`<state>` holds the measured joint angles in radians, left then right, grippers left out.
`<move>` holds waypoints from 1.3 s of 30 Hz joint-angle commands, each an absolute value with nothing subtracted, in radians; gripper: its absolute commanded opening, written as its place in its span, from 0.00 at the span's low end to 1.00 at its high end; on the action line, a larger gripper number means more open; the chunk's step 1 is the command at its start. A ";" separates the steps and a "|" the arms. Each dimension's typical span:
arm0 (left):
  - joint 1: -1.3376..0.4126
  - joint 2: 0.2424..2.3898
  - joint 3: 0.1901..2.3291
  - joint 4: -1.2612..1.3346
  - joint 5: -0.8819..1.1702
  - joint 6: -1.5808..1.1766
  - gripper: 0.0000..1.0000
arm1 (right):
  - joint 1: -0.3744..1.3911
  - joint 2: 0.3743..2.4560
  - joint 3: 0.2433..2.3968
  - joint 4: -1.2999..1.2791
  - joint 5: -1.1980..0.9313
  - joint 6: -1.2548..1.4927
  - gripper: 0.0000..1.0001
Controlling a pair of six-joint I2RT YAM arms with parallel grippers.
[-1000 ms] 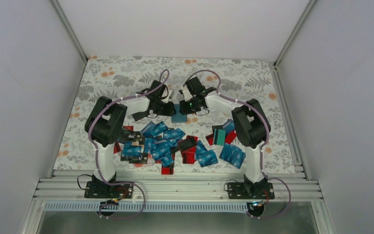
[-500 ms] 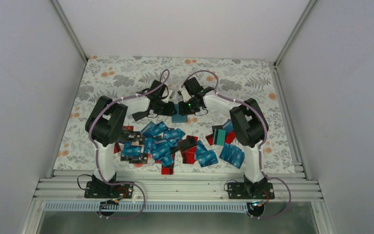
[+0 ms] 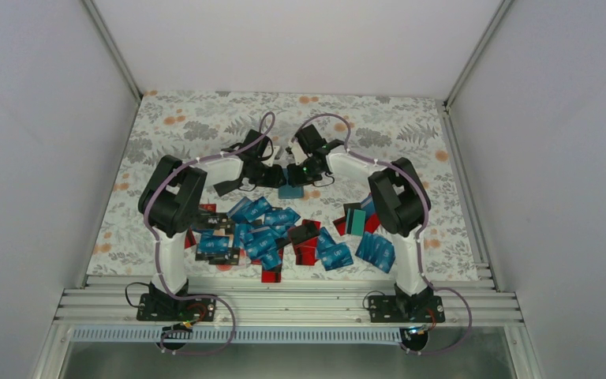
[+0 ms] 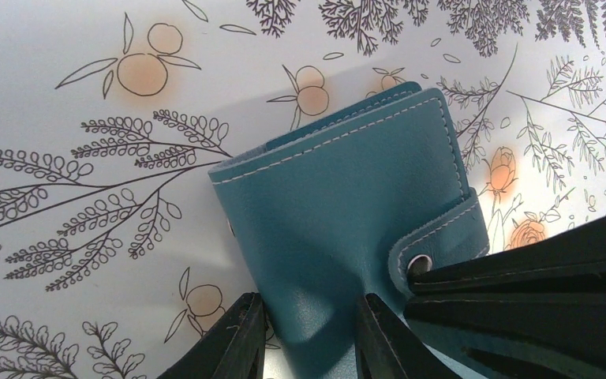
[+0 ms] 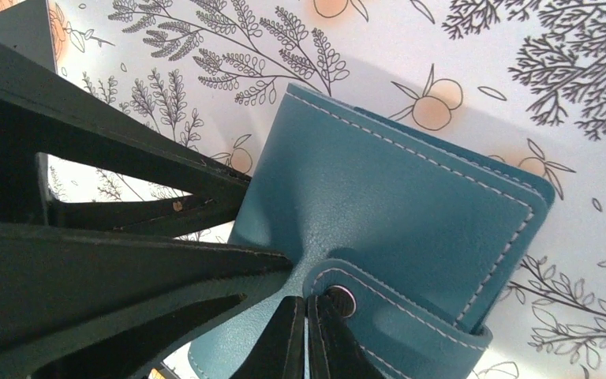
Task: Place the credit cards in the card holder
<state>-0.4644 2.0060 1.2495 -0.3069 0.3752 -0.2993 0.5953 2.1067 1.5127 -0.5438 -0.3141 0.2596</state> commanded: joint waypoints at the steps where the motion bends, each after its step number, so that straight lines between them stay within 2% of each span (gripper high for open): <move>1: -0.477 2.047 1.249 -0.342 0.370 -0.282 0.29 | 0.609 2.162 1.540 -0.576 -0.292 0.251 0.04; 12: -0.479 2.039 1.241 -0.343 0.371 -0.276 0.28 | 0.568 2.206 1.540 -0.591 -0.394 0.246 0.04; 25: -0.479 2.037 1.239 -0.348 0.378 -0.269 0.28 | 0.453 2.323 1.449 -0.517 -0.785 0.240 0.04; 30: -0.481 2.030 1.230 -0.344 0.389 -0.268 0.29 | 0.434 2.378 1.447 -0.538 -0.797 0.260 0.04; 34: -0.485 2.024 1.216 -0.333 0.394 -0.271 0.28 | 0.431 2.396 1.445 -0.575 -0.648 0.298 0.04; 39: -0.502 2.033 1.223 -0.339 0.402 -0.272 0.28 | 0.430 2.449 1.466 -0.598 -0.629 0.322 0.05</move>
